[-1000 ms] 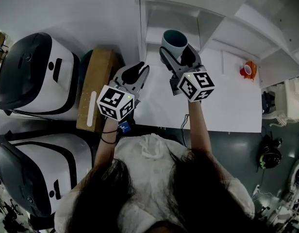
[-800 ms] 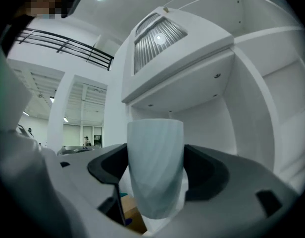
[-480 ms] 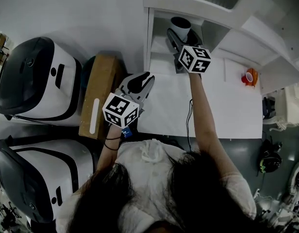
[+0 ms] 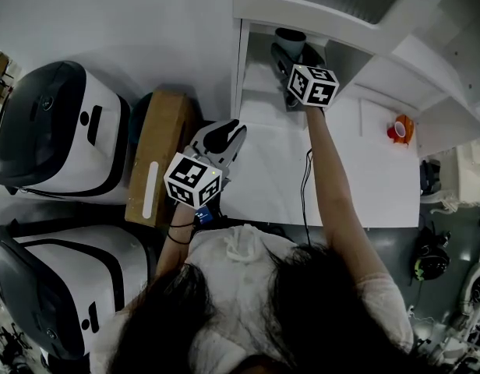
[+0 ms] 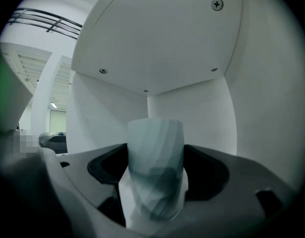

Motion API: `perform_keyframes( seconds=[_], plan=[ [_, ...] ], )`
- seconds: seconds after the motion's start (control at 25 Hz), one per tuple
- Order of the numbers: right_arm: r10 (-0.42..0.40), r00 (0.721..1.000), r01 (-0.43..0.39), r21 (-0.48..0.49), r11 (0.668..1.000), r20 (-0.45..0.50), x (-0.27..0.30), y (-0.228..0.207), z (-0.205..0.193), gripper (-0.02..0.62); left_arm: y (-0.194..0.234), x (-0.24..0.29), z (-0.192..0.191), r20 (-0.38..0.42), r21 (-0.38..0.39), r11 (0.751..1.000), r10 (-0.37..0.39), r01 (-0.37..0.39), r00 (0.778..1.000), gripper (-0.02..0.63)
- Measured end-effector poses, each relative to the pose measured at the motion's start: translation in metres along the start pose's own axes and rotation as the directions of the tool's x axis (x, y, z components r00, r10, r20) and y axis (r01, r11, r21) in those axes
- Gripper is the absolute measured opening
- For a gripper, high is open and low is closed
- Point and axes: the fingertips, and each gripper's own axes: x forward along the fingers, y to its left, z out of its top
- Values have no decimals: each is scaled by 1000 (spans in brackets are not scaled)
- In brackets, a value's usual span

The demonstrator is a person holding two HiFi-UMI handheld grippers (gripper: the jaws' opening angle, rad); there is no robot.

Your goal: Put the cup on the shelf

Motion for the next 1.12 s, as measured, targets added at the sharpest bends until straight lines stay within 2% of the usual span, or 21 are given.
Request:
perform_keyframes(
  seconds=[0.56, 1.12],
  plan=[
    [45, 999, -45, -13, 999, 24, -19, 6, -7, 339, -4, 1, -15, -24, -35, 999, 14, -15, 1000, 67],
    [49, 999, -49, -11, 999, -4, -25, 8, -15, 341, 3, -11, -17, -21, -43, 998, 47, -48, 999, 67]
  ],
)
